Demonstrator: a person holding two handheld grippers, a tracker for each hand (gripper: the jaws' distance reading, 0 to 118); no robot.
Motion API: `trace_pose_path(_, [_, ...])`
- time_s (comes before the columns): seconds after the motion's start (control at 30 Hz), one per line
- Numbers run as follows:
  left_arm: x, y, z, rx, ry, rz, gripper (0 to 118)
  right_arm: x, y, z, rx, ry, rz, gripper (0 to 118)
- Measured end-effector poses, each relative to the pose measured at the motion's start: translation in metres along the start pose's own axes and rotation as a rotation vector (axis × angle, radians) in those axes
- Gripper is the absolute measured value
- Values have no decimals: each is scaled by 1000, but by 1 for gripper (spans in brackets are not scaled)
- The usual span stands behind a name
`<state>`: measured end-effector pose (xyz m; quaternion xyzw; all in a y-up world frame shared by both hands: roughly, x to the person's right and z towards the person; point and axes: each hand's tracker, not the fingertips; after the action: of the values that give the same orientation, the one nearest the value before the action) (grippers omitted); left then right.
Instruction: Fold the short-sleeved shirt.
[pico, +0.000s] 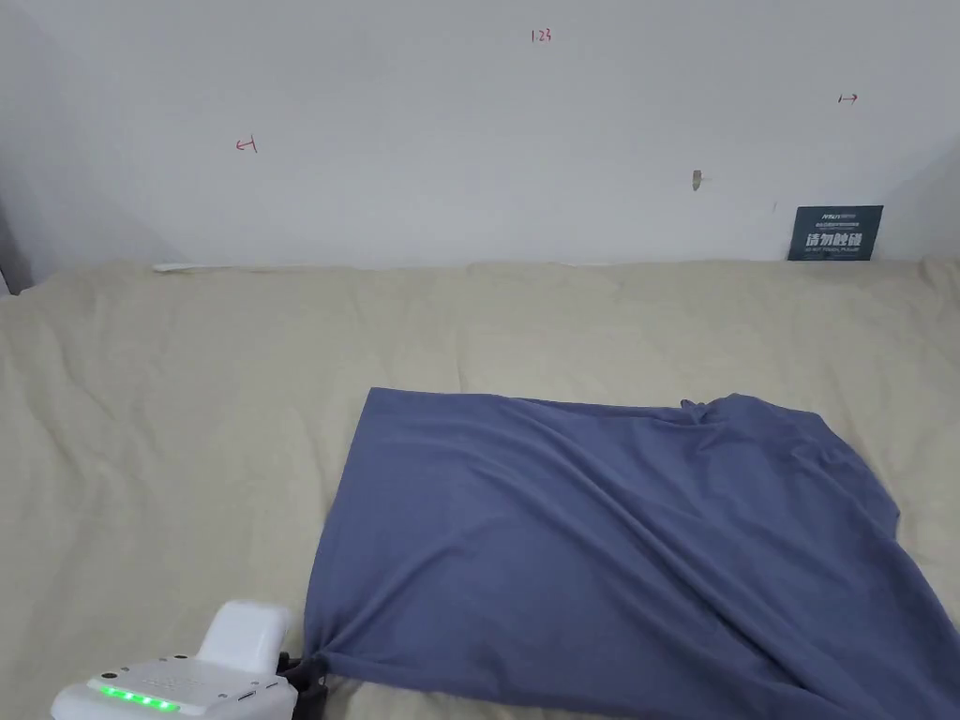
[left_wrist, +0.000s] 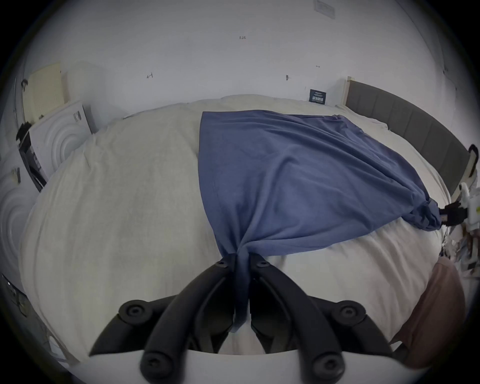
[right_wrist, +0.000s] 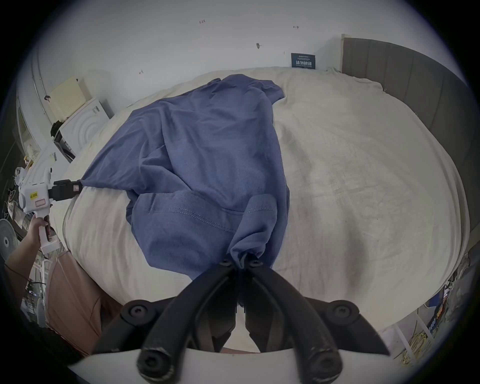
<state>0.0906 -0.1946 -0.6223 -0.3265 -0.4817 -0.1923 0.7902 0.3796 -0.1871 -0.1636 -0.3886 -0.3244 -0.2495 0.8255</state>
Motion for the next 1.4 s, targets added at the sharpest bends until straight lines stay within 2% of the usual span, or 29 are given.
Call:
trace_pose_path(0.43, [1, 16, 57, 52, -11, -32, 7, 0, 8, 46, 122, 15, -34, 3])
trace_pose_path(0.53, [1, 8, 73, 39, -18, -35, 7, 5, 11, 62, 140, 46, -49, 3])
trace_pose_path(0.57, [2, 4, 80, 28, -21, -38, 7, 7, 11, 67, 149, 50, -36, 3])
trace_pose_path(0.67, [9, -9, 97, -5, -27, -25, 7, 19, 12, 72, 139, 76, 96, 3])
trace_pose_path(0.73, [11, -21, 105, -39, -57, 2, 7, 29, 10, 71, 119, 52, 90, 3])
trace_pose_path(0.8, [16, -31, 109, -65, -75, 1, 7, 44, 7, 66, 67, 39, 51, 3])
trace_pose_path(0.87, [18, -42, 103, -106, -51, -53, 7, 54, 1, 57, 23, 53, 10, 3])
trace_pose_path(0.97, [11, -52, 82, -168, -30, -59, 7, 55, -8, 39, -21, 41, 20, 4])
trace_pose_path(1.0, [9, -54, 79, -174, -34, -46, 10, 51, -9, 34, -38, 28, 32, 8])
trace_pose_path(1.03, [7, -53, 74, -181, -30, -34, 18, 48, -10, 31, -44, 19, 35, 31])
trace_pose_path(1.07, [5, -53, 73, -192, -38, -11, 39, 45, -11, 29, -43, 7, 25, 61])
trace_pose_path(1.1, [3, -52, 72, -195, -48, 19, 72, 44, -11, 30, -32, 3, -22, 88])
trace_pose_path(1.13, [1, -52, 73, -183, -53, 52, 113, 41, -11, 30, -19, 1, -68, 98])
trace_pose_path(1.17, [-4, -53, 75, -166, -69, 80, 118, 42, -12, 35, 10, 25, -111, 98])
trace_pose_path(1.27, [-17, -44, 93, -83, -106, 184, 116, 47, -9, 54, 51, 64, -291, 98])
trace_pose_path(1.33, [-28, -40, 102, -38, -101, 235, 116, 44, -9, 73, 140, 111, -355, 98])
trace_pose_path(1.4, [-30, -34, 115, 23, -95, 263, 116, 33, -10, 95, 260, 150, -382, 98])
